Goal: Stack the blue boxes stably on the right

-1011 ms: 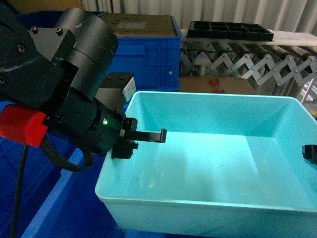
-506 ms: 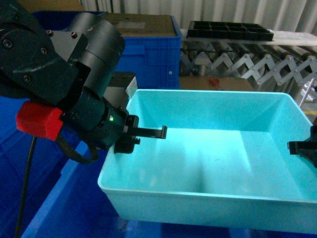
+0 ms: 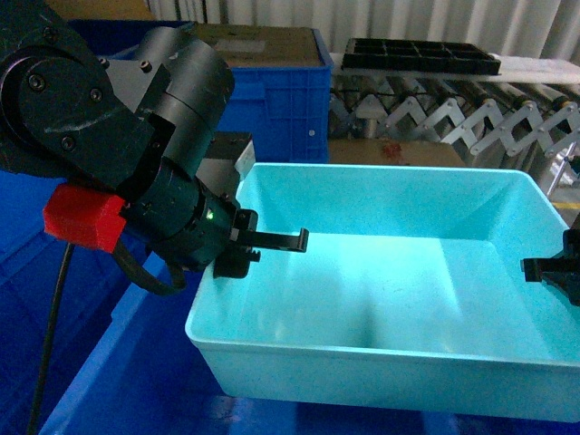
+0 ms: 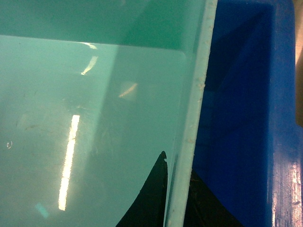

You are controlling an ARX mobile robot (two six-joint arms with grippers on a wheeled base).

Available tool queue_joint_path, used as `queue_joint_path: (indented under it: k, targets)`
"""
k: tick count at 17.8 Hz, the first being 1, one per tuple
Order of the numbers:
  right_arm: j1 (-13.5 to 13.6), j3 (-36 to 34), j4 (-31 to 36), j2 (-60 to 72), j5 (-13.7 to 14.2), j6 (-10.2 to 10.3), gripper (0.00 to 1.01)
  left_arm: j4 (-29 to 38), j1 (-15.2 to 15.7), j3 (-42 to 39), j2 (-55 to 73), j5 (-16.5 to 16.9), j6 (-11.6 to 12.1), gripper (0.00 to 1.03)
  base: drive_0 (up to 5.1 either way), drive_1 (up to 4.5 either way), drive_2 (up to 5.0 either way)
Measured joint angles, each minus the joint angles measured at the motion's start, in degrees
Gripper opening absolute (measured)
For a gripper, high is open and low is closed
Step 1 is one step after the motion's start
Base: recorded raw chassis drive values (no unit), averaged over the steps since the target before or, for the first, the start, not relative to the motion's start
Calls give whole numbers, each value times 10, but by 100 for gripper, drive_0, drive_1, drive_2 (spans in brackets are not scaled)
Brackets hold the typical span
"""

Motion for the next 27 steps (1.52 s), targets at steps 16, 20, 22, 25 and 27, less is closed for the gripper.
queue_joint_path:
  k: [16, 20, 22, 25, 27]
  targets:
    - [-9, 0, -3, 7, 44, -84, 100, 2, 16, 2, 0, -32, 41, 89, 0, 0, 0]
    - [-8, 0, -5, 7, 42, -85, 98, 12, 14, 2, 0, -32, 41, 98, 0, 0, 0]
    - [-8, 3, 20, 3, 38, -88, 98, 28, 19, 5, -8, -22, 40, 98, 0, 0, 0]
    - [-10, 25, 20, -56, 16, -86, 98, 28, 35, 20, -62, -1, 35, 98, 0, 0, 0]
    - [-17, 36, 3, -98, -2, -81, 98, 30, 49, 18, -108, 11, 34, 98, 0, 0, 0]
